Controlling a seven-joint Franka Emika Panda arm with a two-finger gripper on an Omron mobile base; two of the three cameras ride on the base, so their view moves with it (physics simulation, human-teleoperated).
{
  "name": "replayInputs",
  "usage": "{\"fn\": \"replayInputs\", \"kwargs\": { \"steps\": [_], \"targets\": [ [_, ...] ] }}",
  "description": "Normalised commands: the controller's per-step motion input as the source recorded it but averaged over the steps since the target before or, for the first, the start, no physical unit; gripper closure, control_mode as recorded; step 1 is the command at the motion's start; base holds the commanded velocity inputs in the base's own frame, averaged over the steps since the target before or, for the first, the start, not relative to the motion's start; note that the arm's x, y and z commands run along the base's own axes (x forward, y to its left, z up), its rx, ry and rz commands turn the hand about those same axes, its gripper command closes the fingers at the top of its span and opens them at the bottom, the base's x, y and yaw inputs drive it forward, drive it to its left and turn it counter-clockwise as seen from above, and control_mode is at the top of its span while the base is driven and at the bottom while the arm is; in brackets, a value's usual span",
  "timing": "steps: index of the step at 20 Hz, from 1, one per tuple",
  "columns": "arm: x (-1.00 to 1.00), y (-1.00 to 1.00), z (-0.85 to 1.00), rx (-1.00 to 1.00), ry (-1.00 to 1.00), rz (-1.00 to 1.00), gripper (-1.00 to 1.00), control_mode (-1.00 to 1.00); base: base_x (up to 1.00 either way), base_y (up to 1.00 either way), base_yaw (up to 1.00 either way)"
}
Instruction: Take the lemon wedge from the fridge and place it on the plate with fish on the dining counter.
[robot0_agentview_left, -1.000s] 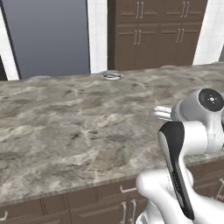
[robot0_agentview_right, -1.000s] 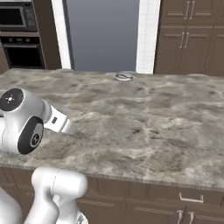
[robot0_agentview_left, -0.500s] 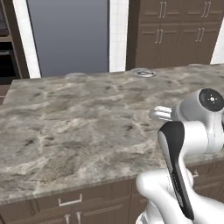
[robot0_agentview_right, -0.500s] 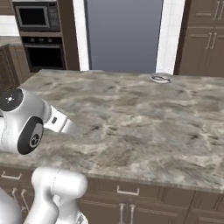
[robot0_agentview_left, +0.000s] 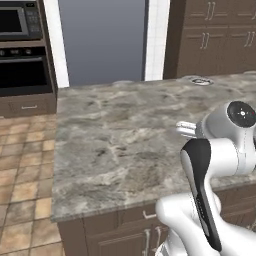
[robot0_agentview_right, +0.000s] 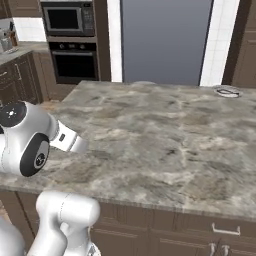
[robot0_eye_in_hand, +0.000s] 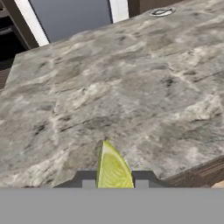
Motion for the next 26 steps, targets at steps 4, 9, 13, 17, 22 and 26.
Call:
{"fn": "replayInputs", "kwargs": {
  "steps": [4,9,13,17,22,26],
  "targets": [
    [0.0,0.0,0.0,0.0,0.0,0.0,1.0,1.0,-0.07,1.0,0.0],
    [0.0,0.0,0.0,0.0,0.0,0.0,1.0,1.0,-0.36,1.0,0.0],
    [0.0,0.0,0.0,0.0,0.0,0.0,1.0,1.0,-0.24,1.0,0.0],
    [0.0,0.0,0.0,0.0,0.0,0.0,1.0,1.0,-0.04,1.0,0.0],
    [0.0,0.0,0.0,0.0,0.0,0.0,1.0,1.0,0.49,1.0,0.0],
    [0.0,0.0,0.0,0.0,0.0,0.0,1.0,1.0,0.97,0.99,-0.02]
  ]
}}
